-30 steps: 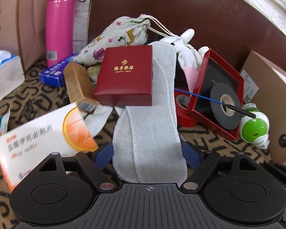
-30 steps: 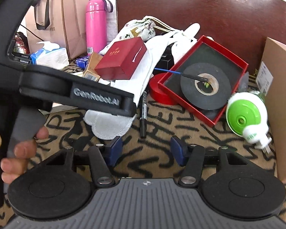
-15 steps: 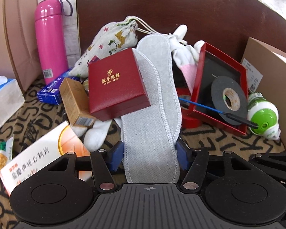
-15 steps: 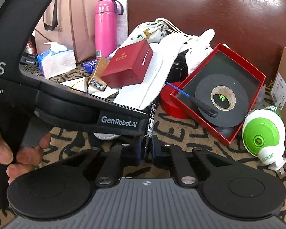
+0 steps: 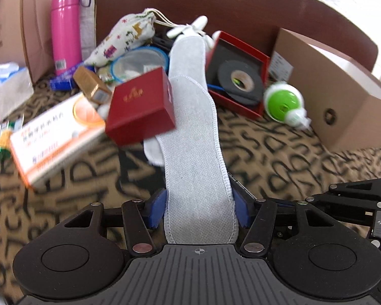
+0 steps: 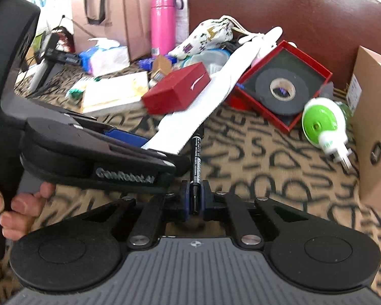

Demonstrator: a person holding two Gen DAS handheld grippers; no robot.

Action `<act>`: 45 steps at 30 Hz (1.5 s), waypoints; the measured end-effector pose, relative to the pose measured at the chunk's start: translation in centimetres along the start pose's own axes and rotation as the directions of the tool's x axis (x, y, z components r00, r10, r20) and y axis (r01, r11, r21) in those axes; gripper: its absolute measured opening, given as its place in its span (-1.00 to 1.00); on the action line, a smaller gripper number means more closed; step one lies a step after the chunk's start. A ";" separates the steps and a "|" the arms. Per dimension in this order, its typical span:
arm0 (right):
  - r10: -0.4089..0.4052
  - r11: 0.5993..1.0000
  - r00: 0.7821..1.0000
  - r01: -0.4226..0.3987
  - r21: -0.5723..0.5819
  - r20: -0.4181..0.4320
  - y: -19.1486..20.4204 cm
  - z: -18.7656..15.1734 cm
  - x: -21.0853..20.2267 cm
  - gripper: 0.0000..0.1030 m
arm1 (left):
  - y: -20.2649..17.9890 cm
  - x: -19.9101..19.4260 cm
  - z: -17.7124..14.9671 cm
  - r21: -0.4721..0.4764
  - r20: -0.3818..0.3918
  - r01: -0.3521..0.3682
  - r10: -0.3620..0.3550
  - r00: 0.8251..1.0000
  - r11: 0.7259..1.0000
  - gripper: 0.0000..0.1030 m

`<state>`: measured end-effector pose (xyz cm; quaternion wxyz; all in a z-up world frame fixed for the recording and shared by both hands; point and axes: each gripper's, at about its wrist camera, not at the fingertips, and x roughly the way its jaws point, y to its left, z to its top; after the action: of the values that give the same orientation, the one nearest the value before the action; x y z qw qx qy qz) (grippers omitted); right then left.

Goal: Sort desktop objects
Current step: 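Close the left tool on the insole while the right tool grips the marker, then lift and carry the insole and marker with both tools over the cardboard box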

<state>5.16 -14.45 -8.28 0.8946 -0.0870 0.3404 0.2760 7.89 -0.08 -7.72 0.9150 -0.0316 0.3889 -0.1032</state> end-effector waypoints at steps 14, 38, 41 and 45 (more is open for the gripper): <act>0.014 0.999 0.999 -0.012 0.036 -0.035 0.1 -5.5 -6.6 -0.80 | -2.5 -4.9 -4.9 0.055 -0.037 0.042 -0.040 0.999 0.998 0.41; 0.005 0.998 1.000 -0.006 0.060 0.019 -0.3 -3.1 -3.2 -0.78 | -3.6 -1.7 -2.5 0.072 -0.026 0.005 -0.003 1.000 0.997 0.06; 0.014 0.994 1.000 -0.016 0.107 0.020 -1.2 -3.8 -4.2 -0.79 | -4.3 -2.5 -2.8 0.082 -0.030 0.034 -0.032 0.999 0.996 0.04; 0.000 0.988 0.998 -0.009 0.152 0.057 -2.4 -4.3 -6.4 -0.79 | -5.6 -3.8 -2.3 0.087 -0.005 0.085 -0.085 0.996 0.993 0.03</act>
<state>0.16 -20.75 -7.33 0.9074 -0.0098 0.3350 0.2535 2.77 -4.65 -5.87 0.9100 -0.0082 0.3828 -0.1591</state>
